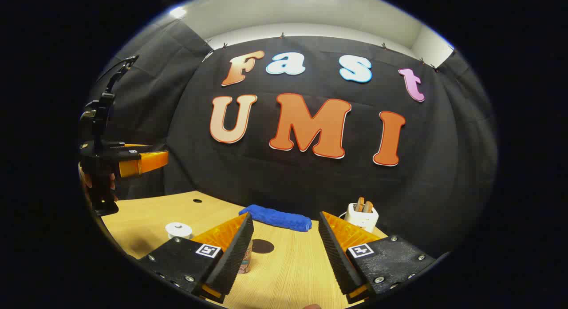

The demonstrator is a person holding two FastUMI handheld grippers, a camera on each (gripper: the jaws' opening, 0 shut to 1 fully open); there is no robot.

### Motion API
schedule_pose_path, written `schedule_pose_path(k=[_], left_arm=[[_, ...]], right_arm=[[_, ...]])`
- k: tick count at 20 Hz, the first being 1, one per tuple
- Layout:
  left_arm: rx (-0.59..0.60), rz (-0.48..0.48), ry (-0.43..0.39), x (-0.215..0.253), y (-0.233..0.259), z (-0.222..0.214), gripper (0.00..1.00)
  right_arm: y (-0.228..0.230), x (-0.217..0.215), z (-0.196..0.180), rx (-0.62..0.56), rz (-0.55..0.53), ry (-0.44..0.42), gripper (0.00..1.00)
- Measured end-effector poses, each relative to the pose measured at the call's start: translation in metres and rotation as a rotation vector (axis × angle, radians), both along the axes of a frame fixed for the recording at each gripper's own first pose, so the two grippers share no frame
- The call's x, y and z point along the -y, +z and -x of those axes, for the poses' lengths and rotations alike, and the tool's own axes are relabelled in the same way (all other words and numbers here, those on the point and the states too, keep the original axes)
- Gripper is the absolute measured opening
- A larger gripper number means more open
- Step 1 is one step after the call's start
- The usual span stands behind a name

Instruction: Open the teacup lid with one hand, grasp the water bottle and pour water into the teacup with the other hand; after pouring, place the water bottle on the coaster and then close the teacup lid.

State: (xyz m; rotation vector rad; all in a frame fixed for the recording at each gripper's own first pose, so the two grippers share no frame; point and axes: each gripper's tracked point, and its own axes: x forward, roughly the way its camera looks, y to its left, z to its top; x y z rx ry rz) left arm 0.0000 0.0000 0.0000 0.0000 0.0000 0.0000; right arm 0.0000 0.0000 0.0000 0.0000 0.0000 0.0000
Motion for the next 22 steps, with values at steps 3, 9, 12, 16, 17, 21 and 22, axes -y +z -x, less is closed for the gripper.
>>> schedule_pose_path(k=[3,9,12,16,17,21,22], left_arm=[[-0.001,-0.033,0.022,0.0,0.002,0.007,0.99],[-0.044,0.021,0.055,-0.011,-0.006,-0.004,0.94],[-0.026,0.019,0.058,-0.018,0.003,-0.01,1.0],[0.009,0.009,0.059,-0.027,0.021,-0.018,1.0],[0.013,0.004,0.057,-0.029,0.024,-0.019,1.0],[0.009,-0.003,0.028,-0.027,0.022,-0.023,0.98],[0.001,-0.007,0.006,-0.024,0.017,-0.023,1.0]], right_arm=[[-0.004,-0.009,-0.005,-0.006,-0.015,0.051,0.88],[0.018,-0.013,-0.019,0.029,-0.03,0.061,0.93],[0.033,-0.016,-0.028,0.053,-0.01,0.064,0.97],[0.043,-0.029,-0.037,0.064,-0.015,0.098,0.97],[0.044,-0.031,-0.04,0.063,-0.015,0.102,0.97],[0.034,-0.039,-0.048,0.046,-0.015,0.116,0.98],[0.025,-0.042,-0.05,0.032,-0.021,0.126,0.97]])
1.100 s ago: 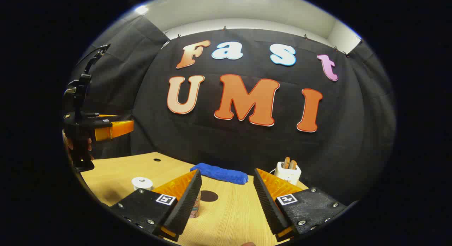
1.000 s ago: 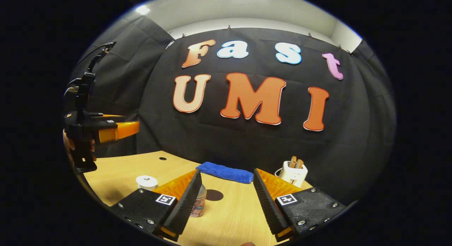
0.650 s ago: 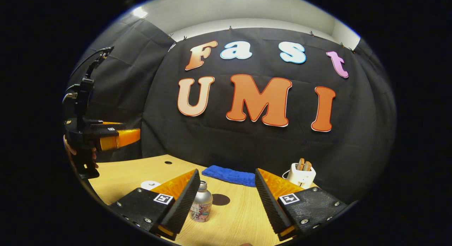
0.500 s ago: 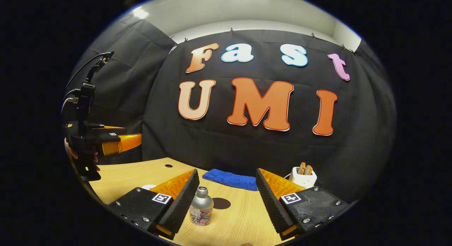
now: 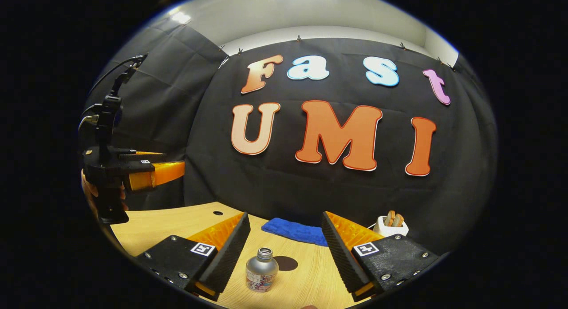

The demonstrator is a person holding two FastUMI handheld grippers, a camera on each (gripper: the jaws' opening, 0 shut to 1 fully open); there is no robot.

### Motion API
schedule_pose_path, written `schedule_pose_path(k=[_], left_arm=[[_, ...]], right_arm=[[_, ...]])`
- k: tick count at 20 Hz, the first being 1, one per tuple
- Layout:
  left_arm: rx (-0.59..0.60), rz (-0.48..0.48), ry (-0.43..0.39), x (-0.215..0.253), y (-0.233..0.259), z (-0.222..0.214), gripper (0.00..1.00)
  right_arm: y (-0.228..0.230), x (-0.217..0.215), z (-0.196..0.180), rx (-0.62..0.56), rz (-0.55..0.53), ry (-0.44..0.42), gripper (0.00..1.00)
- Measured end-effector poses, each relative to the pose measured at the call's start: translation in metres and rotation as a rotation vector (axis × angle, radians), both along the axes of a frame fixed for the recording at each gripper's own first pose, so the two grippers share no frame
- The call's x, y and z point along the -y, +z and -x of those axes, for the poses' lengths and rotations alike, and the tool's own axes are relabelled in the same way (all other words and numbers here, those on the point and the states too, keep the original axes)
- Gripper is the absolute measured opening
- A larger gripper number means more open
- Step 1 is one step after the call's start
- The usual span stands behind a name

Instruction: Open the teacup lid with one hand, grasp the water bottle and pour water into the teacup with the other hand; after pouring, place the water bottle on the coaster and then close the teacup lid.

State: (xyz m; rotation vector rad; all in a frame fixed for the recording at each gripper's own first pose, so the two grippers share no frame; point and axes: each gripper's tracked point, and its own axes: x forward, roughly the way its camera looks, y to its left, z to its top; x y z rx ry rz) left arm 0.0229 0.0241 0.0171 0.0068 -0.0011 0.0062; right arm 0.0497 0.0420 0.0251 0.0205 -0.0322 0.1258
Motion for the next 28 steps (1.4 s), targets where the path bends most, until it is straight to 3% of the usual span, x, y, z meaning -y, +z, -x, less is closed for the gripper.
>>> schedule_pose_path(k=[2,4,5,6,10,14,15,17,19,22,25,27,28], left_arm=[[0.002,0.003,-0.055,0.007,-0.007,0.0,0.93],[-0.003,-0.006,-0.068,0.004,-0.018,0.0,1.0],[-0.017,-0.014,-0.075,0.006,-0.026,0.0,0.94],[-0.035,-0.024,-0.079,0.007,-0.036,0.001,1.0],[-0.085,-0.044,-0.121,0.019,-0.069,-0.001,0.95],[-0.161,-0.038,-0.14,0.026,-0.107,-0.006,0.97],[-0.177,-0.037,-0.146,0.027,-0.117,-0.008,0.94],[-0.209,-0.041,-0.151,0.029,-0.134,-0.009,1.0],[-0.245,-0.05,-0.145,0.028,-0.152,-0.01,1.0],[-0.295,-0.048,-0.135,0.026,-0.175,-0.013,0.89],[-0.342,-0.049,-0.128,0.024,-0.196,-0.017,0.94],[-0.372,-0.067,-0.118,0.019,-0.212,-0.017,0.82],[-0.388,-0.063,-0.121,0.02,-0.219,-0.018,0.82]], right_arm=[[-0.019,-0.01,0.0,-0.034,-0.026,0.039,0.98],[-0.043,-0.011,-0.001,-0.09,-0.047,0.053,0.98],[-0.053,-0.012,-0.003,-0.117,-0.054,0.054,0.98],[-0.059,-0.012,-0.003,-0.137,-0.063,0.058,0.98],[-0.076,-0.025,-0.003,-0.163,-0.118,0.122,0.98],[-0.094,-0.023,-0.006,-0.187,-0.097,0.119,0.98],[-0.098,-0.022,-0.006,-0.192,-0.086,0.118,0.98],[-0.107,-0.024,-0.007,-0.207,-0.074,0.12,0.98],[-0.115,-0.026,-0.007,-0.222,-0.071,0.13,0.98],[-0.126,-0.033,-0.01,-0.248,-0.076,0.147,0.98],[-0.139,-0.038,-0.01,-0.279,-0.075,0.162,0.98],[-0.146,-0.044,-0.011,-0.293,-0.076,0.185,0.98],[-0.149,-0.048,-0.011,-0.3,-0.079,0.2,0.98]])
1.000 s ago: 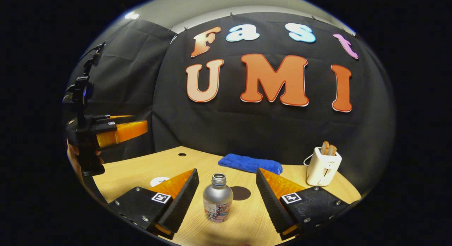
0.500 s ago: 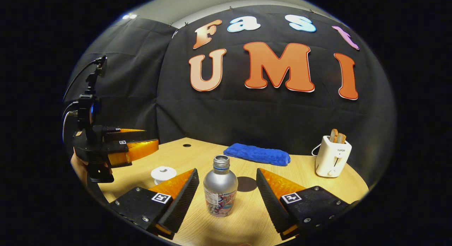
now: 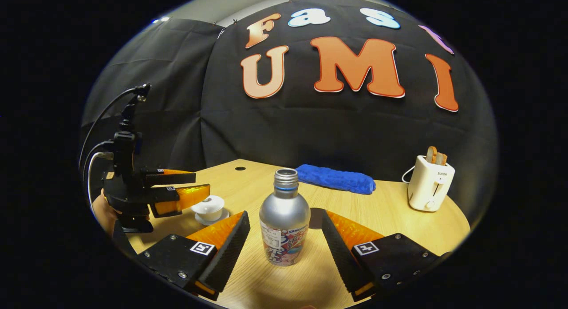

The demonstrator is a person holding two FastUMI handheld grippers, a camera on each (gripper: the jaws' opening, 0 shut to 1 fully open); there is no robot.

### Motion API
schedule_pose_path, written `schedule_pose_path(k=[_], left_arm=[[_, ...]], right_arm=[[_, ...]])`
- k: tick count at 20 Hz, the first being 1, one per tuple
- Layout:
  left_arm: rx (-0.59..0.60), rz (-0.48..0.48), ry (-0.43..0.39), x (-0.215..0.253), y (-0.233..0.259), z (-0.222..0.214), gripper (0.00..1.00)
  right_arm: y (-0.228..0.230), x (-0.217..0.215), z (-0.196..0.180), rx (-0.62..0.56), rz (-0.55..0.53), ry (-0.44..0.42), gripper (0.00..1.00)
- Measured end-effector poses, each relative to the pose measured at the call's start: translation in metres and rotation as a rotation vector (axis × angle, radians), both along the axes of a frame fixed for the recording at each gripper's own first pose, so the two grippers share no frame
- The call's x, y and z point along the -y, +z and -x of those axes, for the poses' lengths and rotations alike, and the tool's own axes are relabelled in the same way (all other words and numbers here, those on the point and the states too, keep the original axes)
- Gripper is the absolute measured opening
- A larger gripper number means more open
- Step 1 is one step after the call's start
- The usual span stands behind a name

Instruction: Open the teacup lid with one hand, grasp the water bottle and pour water into the teacup with the other hand; after pouring, place the water bottle on the coaster and then close the teacup lid.

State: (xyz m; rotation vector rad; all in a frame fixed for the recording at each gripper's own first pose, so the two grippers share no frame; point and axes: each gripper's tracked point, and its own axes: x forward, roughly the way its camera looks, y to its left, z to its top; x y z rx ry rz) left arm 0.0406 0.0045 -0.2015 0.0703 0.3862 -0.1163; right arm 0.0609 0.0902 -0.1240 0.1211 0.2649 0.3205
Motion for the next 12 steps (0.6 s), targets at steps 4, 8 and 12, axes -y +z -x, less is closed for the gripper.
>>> schedule_pose_path(k=[4,8,12], left_arm=[[-0.03,0.022,0.0,0.001,-0.012,-0.004,0.76],[-0.066,-0.019,-0.003,0.001,-0.026,-0.007,0.69],[-0.068,-0.001,-0.011,0.004,-0.029,-0.009,0.57]], right_arm=[[-0.015,-0.007,-0.002,-0.035,0.011,0.025,0.98],[-0.028,-0.012,-0.007,-0.064,0.016,0.04,0.98],[-0.038,-0.014,-0.01,-0.092,0.017,0.045,0.98]])
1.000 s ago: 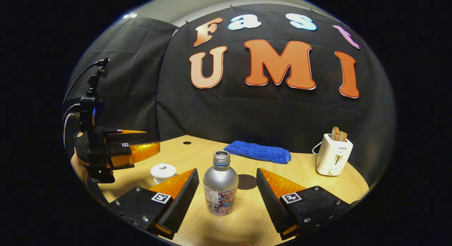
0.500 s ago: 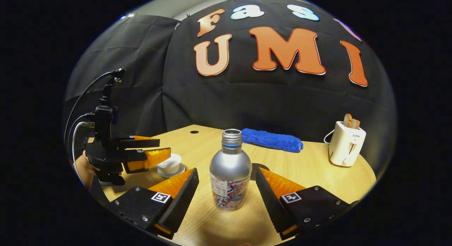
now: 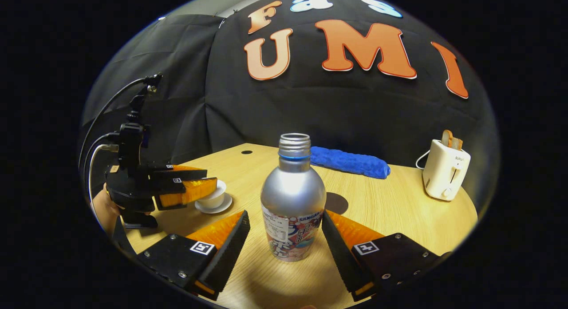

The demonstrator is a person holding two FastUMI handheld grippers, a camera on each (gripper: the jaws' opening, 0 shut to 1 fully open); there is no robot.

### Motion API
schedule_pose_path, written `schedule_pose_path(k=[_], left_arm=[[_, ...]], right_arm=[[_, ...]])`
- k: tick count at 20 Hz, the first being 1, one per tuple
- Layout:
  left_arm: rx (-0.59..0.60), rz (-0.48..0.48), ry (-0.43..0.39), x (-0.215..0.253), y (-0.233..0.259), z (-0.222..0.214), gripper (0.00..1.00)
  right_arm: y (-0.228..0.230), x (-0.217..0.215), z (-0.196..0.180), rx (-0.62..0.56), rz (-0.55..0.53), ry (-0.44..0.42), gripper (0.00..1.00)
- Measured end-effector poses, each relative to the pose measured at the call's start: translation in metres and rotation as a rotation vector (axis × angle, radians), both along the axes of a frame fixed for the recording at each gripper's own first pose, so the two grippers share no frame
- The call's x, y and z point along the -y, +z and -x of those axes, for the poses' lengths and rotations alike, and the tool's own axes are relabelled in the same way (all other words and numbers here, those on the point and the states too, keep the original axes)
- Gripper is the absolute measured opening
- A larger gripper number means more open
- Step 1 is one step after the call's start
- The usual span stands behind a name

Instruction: Open the teacup lid with one hand, grasp the water bottle and pour water into the teacup with the other hand; after pouring, place the water bottle on the coaster and then close the teacup lid.

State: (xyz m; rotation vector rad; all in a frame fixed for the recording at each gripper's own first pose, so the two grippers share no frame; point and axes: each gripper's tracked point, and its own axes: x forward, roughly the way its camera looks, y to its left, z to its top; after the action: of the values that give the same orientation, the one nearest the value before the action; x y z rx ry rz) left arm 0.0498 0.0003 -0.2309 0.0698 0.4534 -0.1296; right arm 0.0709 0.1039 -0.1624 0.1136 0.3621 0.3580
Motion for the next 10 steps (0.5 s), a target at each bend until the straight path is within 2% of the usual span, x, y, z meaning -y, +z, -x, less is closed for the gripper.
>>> schedule_pose_path(k=[1,2,3,4,7,8,9,10], left_arm=[[0.002,0.003,-0.003,0.002,0.0,0.001,0.52],[0.01,0.001,0.009,-0.002,0.001,-0.003,0.55],[0.004,0.008,0.019,-0.003,0.001,-0.002,0.42],[0.016,0.017,0.018,-0.004,0.002,-0.002,0.37],[0.016,0.016,0.014,-0.002,0.001,-0.003,0.34],[0.023,0.02,0.012,-0.001,0.003,-0.004,0.37],[0.023,0.027,0.02,-0.002,0.003,-0.004,0.31],[0.022,0.029,0.02,-0.001,0.0,-0.003,0.3]], right_arm=[[-0.002,0.0,-0.001,-0.003,0.007,0.0,0.98],[-0.005,-0.001,-0.001,-0.006,0.013,0.002,0.98],[-0.007,-0.001,-0.002,-0.011,0.02,0.003,0.98],[-0.008,-0.001,-0.002,-0.015,0.024,0.004,0.98],[-0.014,-0.002,-0.003,-0.028,0.032,0.003,0.98],[-0.015,-0.001,-0.003,-0.031,0.033,0.001,0.98],[-0.016,0.0,-0.004,-0.036,0.034,-0.002,0.98],[-0.018,-0.001,-0.004,-0.041,0.034,-0.003,0.98]])
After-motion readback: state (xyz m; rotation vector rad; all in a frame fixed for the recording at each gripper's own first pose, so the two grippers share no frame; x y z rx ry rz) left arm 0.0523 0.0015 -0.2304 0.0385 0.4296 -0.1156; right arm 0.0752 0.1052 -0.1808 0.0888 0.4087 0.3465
